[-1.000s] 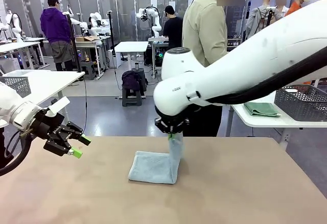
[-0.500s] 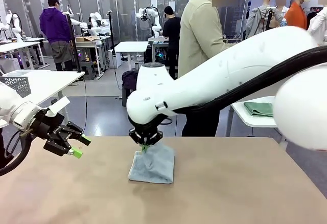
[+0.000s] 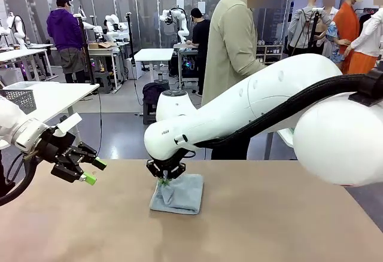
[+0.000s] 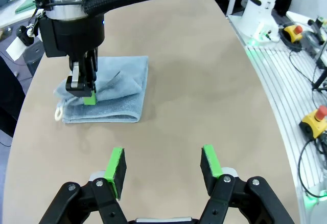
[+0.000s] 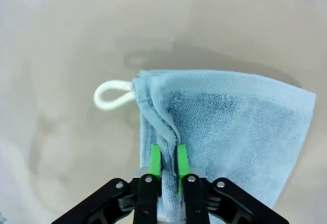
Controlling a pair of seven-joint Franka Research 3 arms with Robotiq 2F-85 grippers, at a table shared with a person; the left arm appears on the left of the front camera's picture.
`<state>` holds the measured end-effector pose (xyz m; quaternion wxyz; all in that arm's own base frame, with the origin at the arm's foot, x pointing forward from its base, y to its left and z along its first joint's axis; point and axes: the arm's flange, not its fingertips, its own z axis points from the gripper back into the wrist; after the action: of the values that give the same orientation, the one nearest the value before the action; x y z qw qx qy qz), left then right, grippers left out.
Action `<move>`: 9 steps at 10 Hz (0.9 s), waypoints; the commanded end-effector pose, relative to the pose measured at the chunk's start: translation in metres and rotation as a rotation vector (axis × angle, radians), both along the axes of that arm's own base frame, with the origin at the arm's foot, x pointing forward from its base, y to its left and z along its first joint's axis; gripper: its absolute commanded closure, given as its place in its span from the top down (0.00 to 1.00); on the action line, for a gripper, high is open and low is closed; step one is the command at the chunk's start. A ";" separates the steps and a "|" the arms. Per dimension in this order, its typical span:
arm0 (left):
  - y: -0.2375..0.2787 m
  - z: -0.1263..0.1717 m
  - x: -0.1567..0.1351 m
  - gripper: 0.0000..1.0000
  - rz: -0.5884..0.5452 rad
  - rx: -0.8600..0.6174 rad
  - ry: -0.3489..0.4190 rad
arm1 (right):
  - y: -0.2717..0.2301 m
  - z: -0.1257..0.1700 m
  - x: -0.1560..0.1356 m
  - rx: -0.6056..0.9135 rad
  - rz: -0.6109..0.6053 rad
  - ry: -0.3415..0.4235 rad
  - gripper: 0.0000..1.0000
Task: Fold the towels and place them in the basket.
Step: When a person lays out a Towel with hook on the table, fold it in half twice.
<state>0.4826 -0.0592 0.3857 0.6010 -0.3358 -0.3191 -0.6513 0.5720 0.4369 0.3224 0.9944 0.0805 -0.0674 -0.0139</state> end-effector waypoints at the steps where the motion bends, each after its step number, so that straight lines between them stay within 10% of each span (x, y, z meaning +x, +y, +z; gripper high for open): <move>1: 0.002 0.001 -0.002 0.75 -0.004 -0.006 -0.008 | 0.007 0.001 -0.010 0.019 -0.041 -0.020 0.45; 2: 0.002 0.001 -0.002 0.75 -0.004 -0.006 -0.008 | 0.006 0.009 -0.017 0.023 -0.032 -0.013 0.29; 3: 0.002 0.001 -0.002 0.75 -0.004 -0.006 -0.008 | 0.004 0.019 -0.025 0.028 -0.025 -0.023 0.65; 4: 0.002 0.001 -0.002 0.75 -0.004 -0.006 -0.008 | 0.002 0.032 -0.037 0.030 -0.011 -0.026 0.49; 9: 0.002 0.001 -0.002 0.75 -0.004 -0.006 -0.008 | -0.085 0.109 -0.120 0.035 0.037 -0.086 0.49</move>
<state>0.4825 -0.0588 0.3856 0.6013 -0.3357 -0.3192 -0.6510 0.4747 0.3831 0.4309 0.9911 0.0839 -0.1029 0.0073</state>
